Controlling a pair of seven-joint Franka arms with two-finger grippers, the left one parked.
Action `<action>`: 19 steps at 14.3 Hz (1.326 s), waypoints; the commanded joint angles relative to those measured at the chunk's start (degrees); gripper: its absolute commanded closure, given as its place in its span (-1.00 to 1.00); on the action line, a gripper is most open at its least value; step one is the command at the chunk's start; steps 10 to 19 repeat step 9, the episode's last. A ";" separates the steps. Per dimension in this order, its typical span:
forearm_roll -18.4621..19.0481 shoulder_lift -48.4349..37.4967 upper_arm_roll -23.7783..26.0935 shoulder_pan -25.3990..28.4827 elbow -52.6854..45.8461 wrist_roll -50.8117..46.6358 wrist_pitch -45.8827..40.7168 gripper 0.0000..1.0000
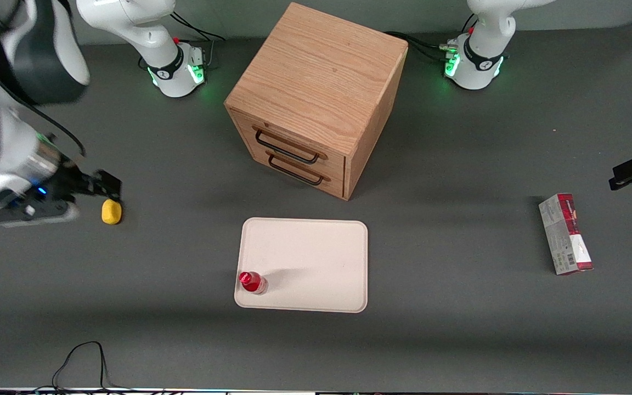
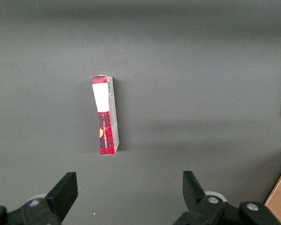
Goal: Place coke bottle on tray
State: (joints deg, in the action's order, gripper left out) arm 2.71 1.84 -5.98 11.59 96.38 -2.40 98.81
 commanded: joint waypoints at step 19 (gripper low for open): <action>-4.02 -8.08 -2.72 0.54 6.45 -1.29 -1.51 -1.00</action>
